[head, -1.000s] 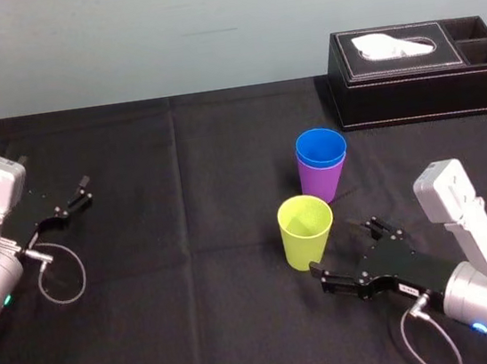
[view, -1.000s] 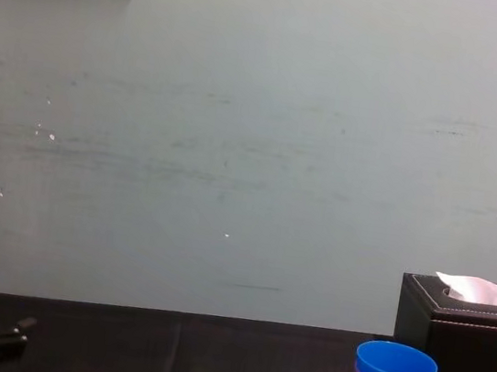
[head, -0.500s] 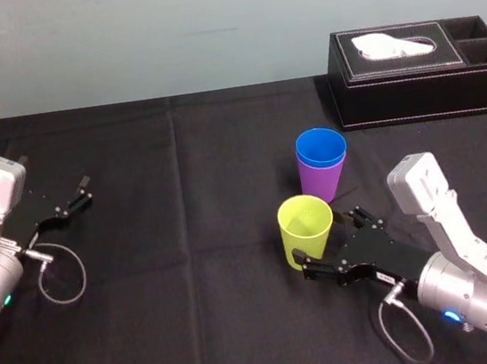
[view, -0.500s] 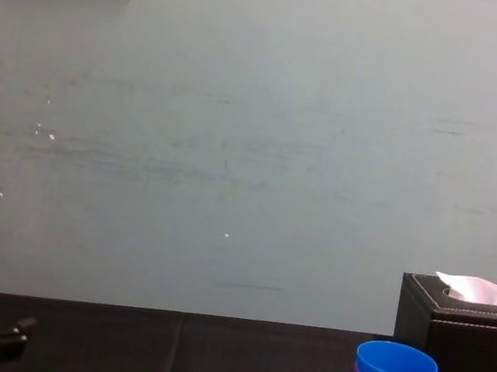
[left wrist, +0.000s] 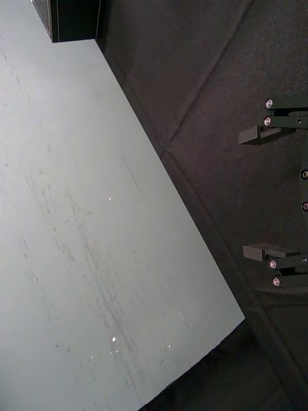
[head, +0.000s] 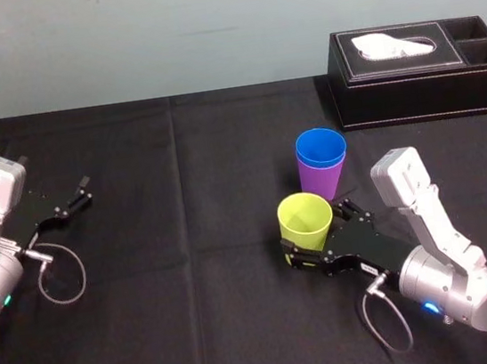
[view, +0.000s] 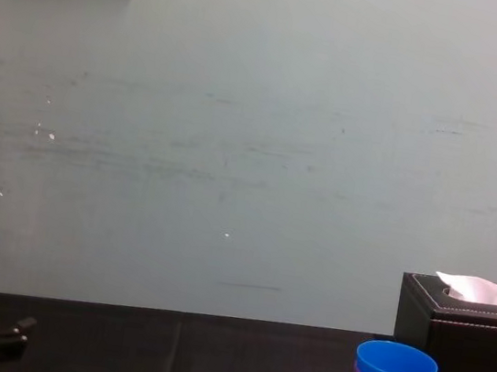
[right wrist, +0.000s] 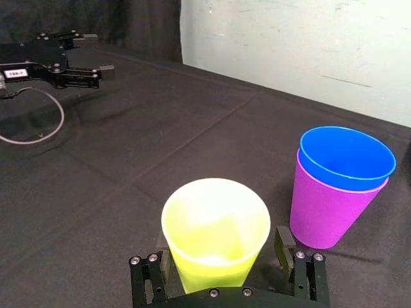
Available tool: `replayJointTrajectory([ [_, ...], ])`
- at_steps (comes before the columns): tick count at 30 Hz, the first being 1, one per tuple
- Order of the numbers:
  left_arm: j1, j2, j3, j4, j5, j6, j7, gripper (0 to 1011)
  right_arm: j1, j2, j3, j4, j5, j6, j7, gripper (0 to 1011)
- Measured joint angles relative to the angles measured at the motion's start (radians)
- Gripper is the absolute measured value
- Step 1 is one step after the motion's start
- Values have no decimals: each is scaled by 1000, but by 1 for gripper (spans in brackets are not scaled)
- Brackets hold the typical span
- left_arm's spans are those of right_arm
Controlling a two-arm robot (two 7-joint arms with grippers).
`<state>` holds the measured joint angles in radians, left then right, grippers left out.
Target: Stack the three plastic cups sequentially using one hand.
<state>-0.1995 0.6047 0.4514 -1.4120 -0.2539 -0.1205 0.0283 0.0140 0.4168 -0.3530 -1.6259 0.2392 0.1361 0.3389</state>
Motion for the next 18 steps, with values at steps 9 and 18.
replayJointTrajectory([
  [9, 0, 0, 0, 0, 0, 0, 0, 1011, 2, -5, 0, 6, -2, 0, -2, 1000],
  [18, 0, 0, 0, 0, 0, 0, 0, 1011, 1, -3, 1, 3, -1, -1, -2, 870],
])
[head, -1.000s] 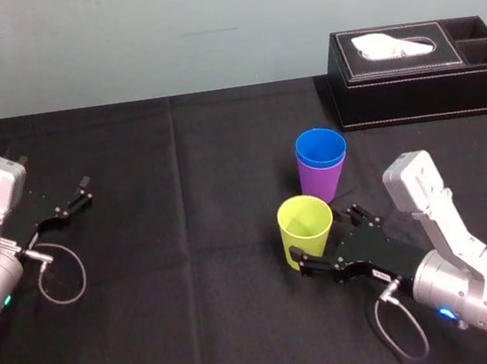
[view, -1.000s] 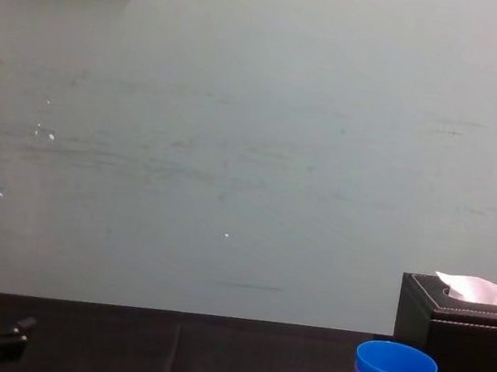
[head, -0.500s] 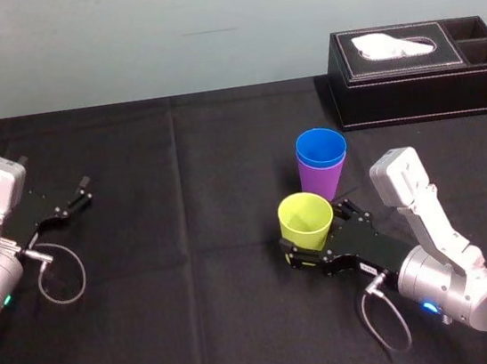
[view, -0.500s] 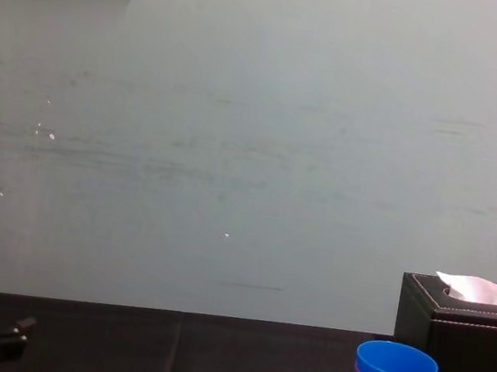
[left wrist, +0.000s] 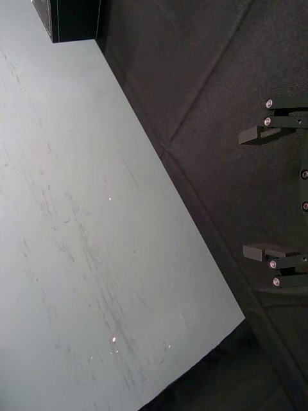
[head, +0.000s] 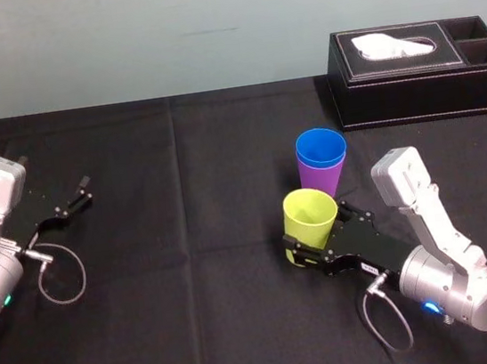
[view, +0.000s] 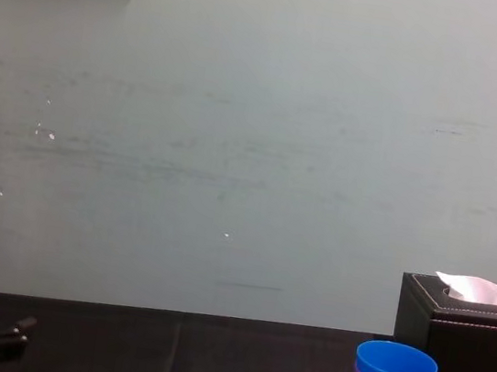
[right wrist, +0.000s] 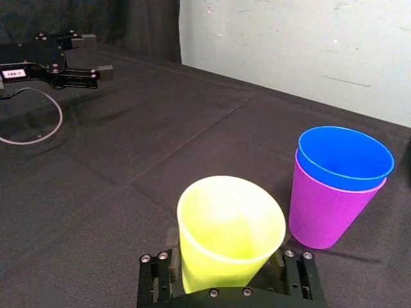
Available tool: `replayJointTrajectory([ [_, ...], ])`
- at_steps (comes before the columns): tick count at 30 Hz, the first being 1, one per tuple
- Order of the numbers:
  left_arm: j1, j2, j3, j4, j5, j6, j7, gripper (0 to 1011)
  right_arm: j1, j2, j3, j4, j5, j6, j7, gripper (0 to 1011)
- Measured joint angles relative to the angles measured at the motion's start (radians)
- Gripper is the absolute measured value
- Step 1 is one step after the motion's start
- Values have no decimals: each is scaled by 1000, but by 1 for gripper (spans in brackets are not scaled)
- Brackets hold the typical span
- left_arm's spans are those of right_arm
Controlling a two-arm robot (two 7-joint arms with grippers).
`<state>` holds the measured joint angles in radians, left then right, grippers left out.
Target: Stack the three plastic cups sequentially using one hand.
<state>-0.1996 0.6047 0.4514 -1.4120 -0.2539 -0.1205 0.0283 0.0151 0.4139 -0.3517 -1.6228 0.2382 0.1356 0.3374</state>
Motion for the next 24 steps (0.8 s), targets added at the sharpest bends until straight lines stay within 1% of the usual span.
replayJointTrajectory([
  [1, 0, 0, 0, 0, 0, 0, 0, 1011, 0, 0, 0, 0, 0, 0, 0, 818],
  [5, 0, 0, 0, 0, 0, 0, 0, 1011, 0, 1, 0, -1, 0, 0, 0, 743],
  [11, 0, 0, 0, 0, 0, 0, 0, 1011, -1, 1, 0, -1, 1, 0, 0, 729],
  [14, 0, 0, 0, 0, 0, 0, 0, 1011, -7, 6, 6, -18, 7, 1, 9, 729],
  [18, 0, 0, 0, 0, 0, 0, 0, 1011, -15, 24, 19, -70, 23, 16, 26, 729],
  [21, 0, 0, 0, 0, 0, 0, 0, 1011, -13, 33, 25, -98, 25, 24, 30, 729],
  [24, 0, 0, 0, 0, 0, 0, 0, 1011, 10, 45, 37, -144, 37, 53, 34, 729],
])
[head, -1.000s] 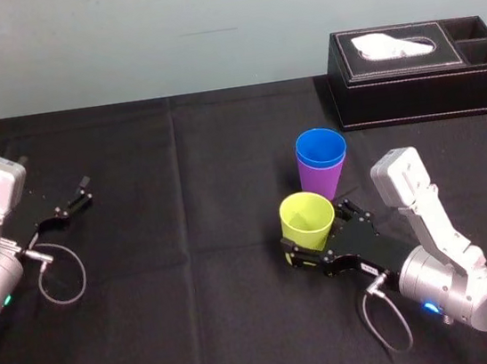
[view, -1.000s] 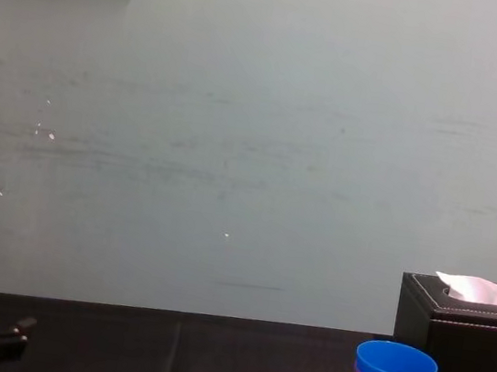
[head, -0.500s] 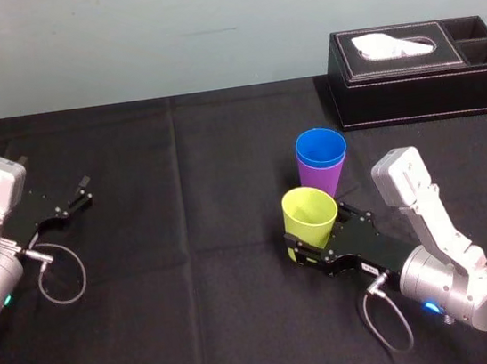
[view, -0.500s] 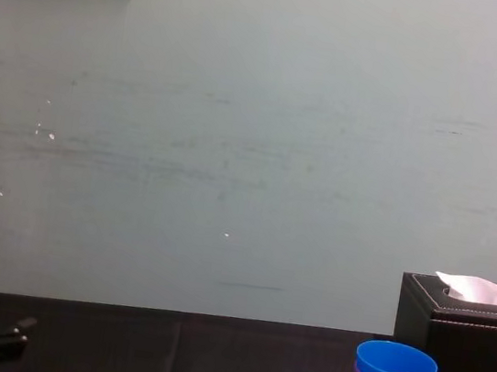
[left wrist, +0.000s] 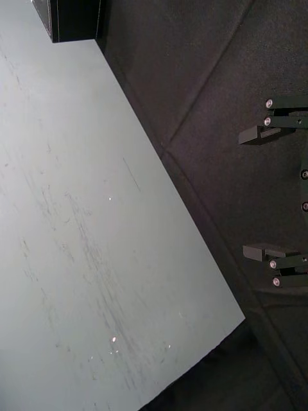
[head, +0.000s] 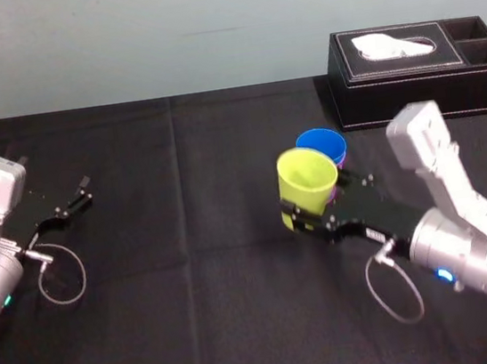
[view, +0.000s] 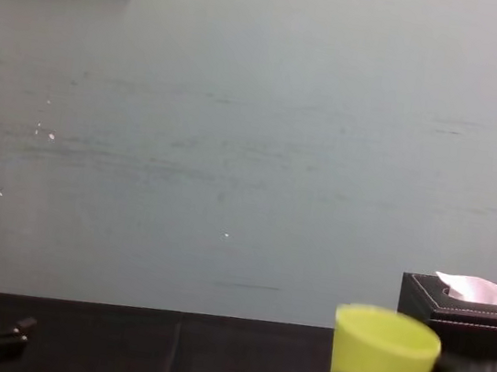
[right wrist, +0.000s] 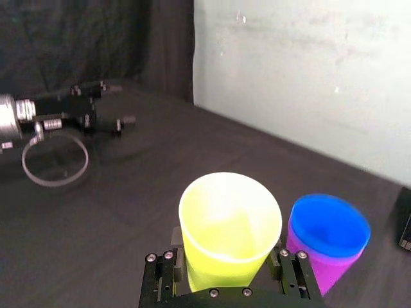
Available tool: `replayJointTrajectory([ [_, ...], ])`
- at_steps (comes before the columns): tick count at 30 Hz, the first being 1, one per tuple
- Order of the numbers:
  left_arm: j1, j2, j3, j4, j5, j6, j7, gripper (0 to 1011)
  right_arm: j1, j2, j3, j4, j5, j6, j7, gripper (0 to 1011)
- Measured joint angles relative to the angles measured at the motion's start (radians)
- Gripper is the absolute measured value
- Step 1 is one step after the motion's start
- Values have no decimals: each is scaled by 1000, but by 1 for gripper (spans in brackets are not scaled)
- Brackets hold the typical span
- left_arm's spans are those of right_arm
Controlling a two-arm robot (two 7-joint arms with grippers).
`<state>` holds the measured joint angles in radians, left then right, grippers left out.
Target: Stack the three plastic cups sequentially using one hand.
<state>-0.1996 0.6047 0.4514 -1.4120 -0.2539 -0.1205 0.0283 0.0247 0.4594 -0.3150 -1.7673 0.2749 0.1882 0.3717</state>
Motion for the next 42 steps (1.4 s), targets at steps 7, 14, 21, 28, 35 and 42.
replayJointTrajectory([
  [7, 0, 0, 0, 0, 0, 0, 0, 1011, 75, -3, 16, -25, 23, 48, 0, 729],
  [14, 0, 0, 0, 0, 0, 0, 0, 1011, 189, -21, 19, 29, 23, 84, -24, 729],
  [21, 0, 0, 0, 0, 0, 0, 0, 1011, 248, -24, 14, 103, 14, 100, -29, 729],
  [28, 0, 0, 0, 0, 0, 0, 0, 1011, 258, -12, 2, 143, 1, 96, -16, 729],
  [35, 0, 0, 0, 0, 0, 0, 0, 1011, 252, -5, -1, 158, -3, 90, -9, 729],
  [42, 0, 0, 0, 0, 0, 0, 0, 1011, 256, -7, -7, 177, -9, 81, -5, 729],
])
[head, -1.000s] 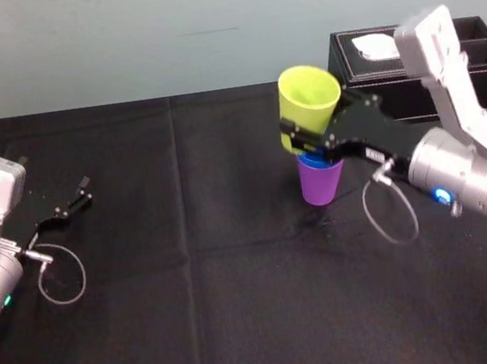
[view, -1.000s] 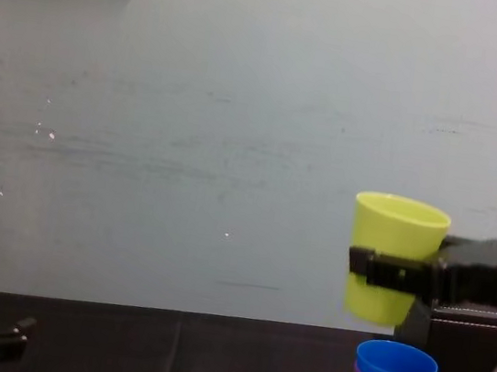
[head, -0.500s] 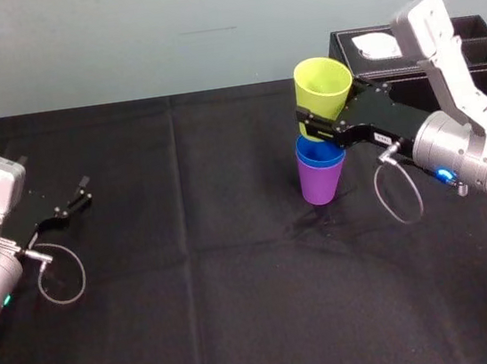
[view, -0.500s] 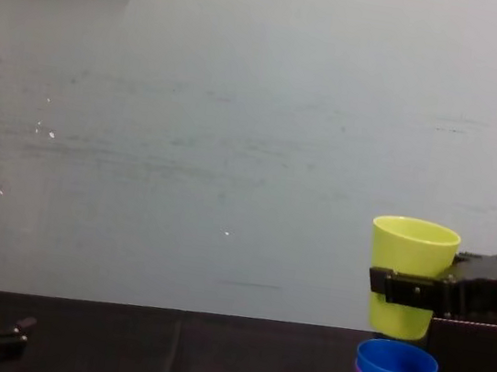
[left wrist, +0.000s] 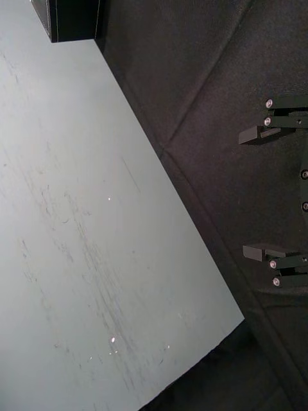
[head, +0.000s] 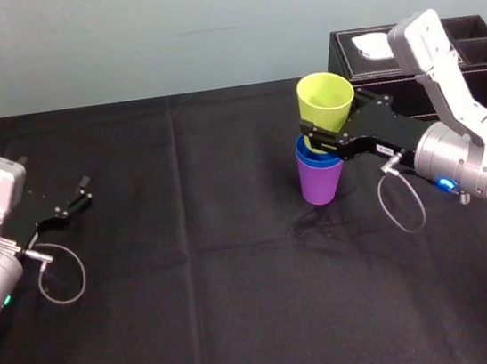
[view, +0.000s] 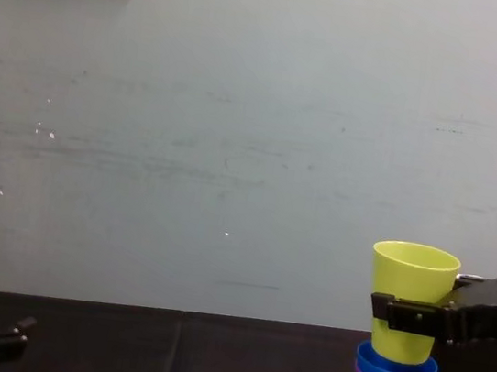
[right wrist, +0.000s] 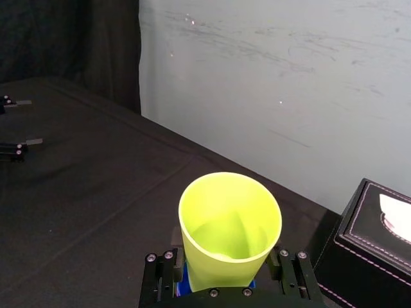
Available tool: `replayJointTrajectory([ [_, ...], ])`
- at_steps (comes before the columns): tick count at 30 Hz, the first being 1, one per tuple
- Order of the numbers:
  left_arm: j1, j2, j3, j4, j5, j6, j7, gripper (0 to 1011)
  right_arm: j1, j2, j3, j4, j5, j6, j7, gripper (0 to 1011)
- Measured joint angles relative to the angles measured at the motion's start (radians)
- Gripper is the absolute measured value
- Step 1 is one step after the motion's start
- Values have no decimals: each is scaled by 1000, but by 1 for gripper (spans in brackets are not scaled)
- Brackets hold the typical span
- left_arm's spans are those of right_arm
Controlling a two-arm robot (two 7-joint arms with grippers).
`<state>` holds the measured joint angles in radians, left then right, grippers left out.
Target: Stack the three plastic cups sequentially using one hand.
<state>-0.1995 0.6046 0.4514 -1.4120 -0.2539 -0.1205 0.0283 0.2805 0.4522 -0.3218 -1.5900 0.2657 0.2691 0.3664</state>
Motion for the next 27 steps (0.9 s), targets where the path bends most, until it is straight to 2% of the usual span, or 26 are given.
replayJointTrajectory([
  [20, 0, 0, 0, 0, 0, 0, 0, 1011, 26, -30, -21, 81, -39, -29, -2, 729],
  [27, 0, 0, 0, 0, 0, 0, 0, 1011, 27, -30, -21, 81, -40, -30, -3, 729],
])
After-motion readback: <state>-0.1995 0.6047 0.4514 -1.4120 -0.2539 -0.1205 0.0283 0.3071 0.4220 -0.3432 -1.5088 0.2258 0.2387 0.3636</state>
